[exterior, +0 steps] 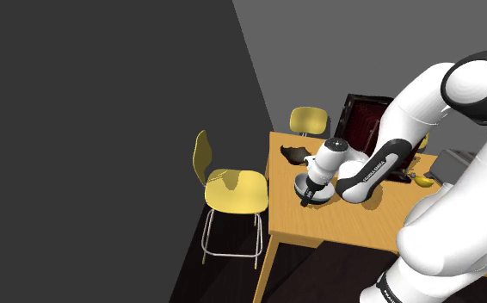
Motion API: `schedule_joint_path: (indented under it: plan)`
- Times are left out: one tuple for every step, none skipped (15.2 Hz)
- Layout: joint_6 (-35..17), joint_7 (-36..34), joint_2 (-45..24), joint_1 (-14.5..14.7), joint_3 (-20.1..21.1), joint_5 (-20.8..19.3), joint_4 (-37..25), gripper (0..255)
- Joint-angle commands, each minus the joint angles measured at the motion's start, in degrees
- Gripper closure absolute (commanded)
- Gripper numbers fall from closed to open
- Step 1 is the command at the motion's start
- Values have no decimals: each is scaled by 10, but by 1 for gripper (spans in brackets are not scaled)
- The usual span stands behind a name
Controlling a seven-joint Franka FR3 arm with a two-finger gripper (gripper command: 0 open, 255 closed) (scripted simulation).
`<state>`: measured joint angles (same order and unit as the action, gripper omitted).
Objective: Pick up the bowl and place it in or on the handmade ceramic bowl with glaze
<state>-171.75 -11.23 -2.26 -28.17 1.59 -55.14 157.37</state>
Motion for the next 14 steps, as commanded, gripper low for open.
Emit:
schedule_joint_path:
  plan:
    - [0, -1, 0, 0, 0, -1, 0, 0]
    - [0, 0, 0, 0, 0, 0, 0, 0]
    - [0, 0, 0, 0, 0, 0, 0, 255]
    - [0, 0, 0, 0, 0, 0, 0, 255]
    - [0, 0, 0, 0, 0, 0, 0, 255]
    - [0, 0, 0, 0, 0, 0, 0, 255]
    - [0, 0, 0, 0, 0, 0, 0, 255]
    - [0, 0, 0, 0, 0, 0, 0, 255]
    - [0, 0, 0, 0, 0, 0, 0, 255]
    - [0, 0, 0, 0, 0, 0, 0, 255]
    - [0, 0, 0, 0, 0, 0, 0, 255]
    - [0, -1, 0, 0, 0, -1, 0, 255]
    - [4, 26, 12, 0, 5, 30, 6, 255]
    - [10, 52, 23, 0, 9, 60, 11, 255]
